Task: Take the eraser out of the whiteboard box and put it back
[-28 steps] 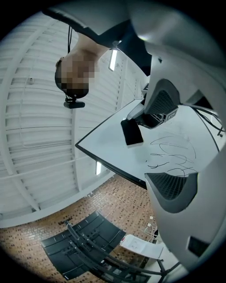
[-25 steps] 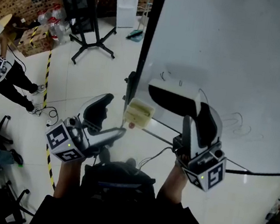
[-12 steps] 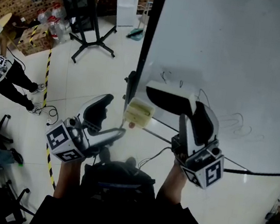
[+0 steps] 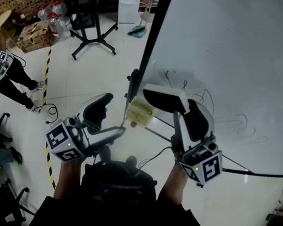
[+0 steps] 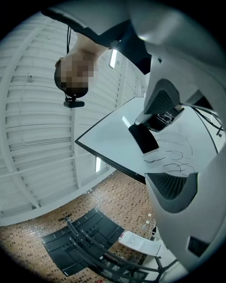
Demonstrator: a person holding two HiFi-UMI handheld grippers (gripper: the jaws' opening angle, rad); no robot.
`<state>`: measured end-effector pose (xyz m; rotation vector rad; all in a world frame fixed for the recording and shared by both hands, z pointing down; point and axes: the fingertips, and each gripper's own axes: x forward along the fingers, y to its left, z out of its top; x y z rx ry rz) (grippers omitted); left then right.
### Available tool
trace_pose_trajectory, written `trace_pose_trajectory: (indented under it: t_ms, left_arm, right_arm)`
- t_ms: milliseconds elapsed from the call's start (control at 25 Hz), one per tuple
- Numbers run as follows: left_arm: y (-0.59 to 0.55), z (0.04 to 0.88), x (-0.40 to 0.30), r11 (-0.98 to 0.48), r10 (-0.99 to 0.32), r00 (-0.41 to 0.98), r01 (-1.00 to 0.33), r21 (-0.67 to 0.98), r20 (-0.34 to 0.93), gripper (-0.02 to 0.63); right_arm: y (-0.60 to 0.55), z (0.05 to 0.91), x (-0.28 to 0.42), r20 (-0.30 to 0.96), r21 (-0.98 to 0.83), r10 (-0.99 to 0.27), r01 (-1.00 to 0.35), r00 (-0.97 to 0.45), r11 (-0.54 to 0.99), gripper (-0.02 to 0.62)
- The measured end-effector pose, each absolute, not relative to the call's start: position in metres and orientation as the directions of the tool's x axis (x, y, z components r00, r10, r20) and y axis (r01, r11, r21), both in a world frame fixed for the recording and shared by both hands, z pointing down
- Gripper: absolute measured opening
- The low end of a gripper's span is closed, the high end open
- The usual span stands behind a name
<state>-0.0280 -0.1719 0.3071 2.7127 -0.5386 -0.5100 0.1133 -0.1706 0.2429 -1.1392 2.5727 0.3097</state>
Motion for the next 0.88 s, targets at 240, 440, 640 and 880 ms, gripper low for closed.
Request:
trace_pose_trajectory:
  t_ms: [240,440,640,880]
  left_arm:
    - [-0.174,0.312,-0.032,-0.871,-0.424,0.862,-0.303,0.387,-0.278,0.414]
    - [-0.175,0.317,-0.034,-0.861,-0.435,0.86,-0.309,0.403,-0.269,0.414]
    - [-0.176,0.322,-0.036,-0.857,-0.439,0.859,-0.313,0.41,-0.262,0.414]
    - [-0.175,0.325,-0.039,-0.85,-0.446,0.857,-0.316,0.42,-0.258,0.414]
  right_arm:
    - [-0.181,0.267,0.105,-0.294,0.086,-0.691,-0.738,-0.661,0.669,0.153]
    - [-0.19,0.293,0.1,-0.218,0.086,-0.708,-0.736,-0.672,0.672,0.153]
    - [-0.198,0.318,0.094,-0.15,0.085,-0.718,-0.732,-0.68,0.676,0.153]
    - [-0.206,0.346,0.084,-0.073,0.115,-0.722,-0.725,-0.688,0.68,0.153]
